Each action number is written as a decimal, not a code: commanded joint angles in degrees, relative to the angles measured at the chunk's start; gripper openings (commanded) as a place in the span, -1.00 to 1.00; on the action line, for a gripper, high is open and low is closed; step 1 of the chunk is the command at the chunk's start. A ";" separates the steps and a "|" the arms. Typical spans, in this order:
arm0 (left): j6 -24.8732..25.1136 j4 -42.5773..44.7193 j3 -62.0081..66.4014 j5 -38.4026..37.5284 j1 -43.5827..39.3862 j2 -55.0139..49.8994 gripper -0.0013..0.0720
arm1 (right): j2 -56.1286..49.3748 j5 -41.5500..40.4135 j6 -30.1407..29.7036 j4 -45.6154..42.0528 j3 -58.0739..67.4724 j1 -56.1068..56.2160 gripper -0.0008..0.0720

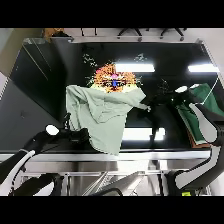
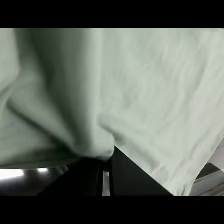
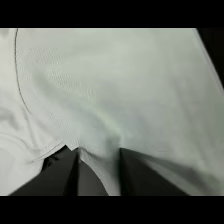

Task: Fold the shirts.

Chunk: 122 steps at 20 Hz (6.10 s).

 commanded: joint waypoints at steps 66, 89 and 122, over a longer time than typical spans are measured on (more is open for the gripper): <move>16.48 4.04 44.98 -21.64 16.39 -11.98 -0.93 | 7.96 -6.51 -10.43 15.56 16.24 0.87 -0.93; 19.26 12.96 39.80 -37.99 34.40 -32.30 0.93 | 6.34 15.02 -0.26 7.43 -2.97 -8.94 -0.02; 22.32 12.39 33.68 -35.50 41.46 -32.35 0.43 | 6.88 10.27 2.99 -0.83 -16.15 12.00 0.41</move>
